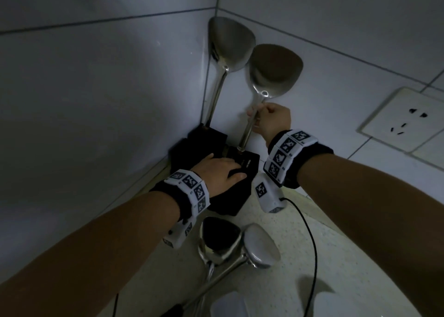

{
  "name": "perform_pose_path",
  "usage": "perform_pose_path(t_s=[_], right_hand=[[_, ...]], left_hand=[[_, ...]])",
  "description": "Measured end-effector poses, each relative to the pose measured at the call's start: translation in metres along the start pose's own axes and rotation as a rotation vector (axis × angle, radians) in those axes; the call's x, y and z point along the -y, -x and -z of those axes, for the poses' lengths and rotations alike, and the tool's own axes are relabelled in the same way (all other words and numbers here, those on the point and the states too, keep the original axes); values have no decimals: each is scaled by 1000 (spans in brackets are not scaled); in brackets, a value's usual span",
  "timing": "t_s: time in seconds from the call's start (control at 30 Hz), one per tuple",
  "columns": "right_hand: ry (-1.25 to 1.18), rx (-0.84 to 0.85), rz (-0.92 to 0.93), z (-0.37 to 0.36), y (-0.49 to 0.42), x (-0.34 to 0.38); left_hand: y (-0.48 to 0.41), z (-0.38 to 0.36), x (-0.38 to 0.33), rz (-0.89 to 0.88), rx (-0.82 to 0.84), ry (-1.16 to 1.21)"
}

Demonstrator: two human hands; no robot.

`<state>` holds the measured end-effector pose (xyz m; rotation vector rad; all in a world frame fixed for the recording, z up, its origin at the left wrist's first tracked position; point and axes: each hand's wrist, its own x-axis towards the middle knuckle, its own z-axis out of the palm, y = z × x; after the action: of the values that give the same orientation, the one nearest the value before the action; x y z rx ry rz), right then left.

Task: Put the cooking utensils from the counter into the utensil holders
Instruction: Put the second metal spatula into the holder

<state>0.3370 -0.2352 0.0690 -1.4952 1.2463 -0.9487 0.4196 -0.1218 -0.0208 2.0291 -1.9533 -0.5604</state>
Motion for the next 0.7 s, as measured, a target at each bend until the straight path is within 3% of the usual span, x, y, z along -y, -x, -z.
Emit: perform_pose_path(t_s=[0.1, 0.27, 0.47, 0.7], right_hand=[[7, -31, -18, 3, 2, -1], [79, 53, -27, 4, 7, 0], [74, -3, -74, 6, 8, 1], [188, 52, -11, 14, 4, -12]], left_hand=[[0, 0, -3, -6, -7, -2], [1, 4, -9, 45, -9, -53], [-13, 15, -18, 72, -61, -74], [-40, 26, -24, 143, 9, -335]])
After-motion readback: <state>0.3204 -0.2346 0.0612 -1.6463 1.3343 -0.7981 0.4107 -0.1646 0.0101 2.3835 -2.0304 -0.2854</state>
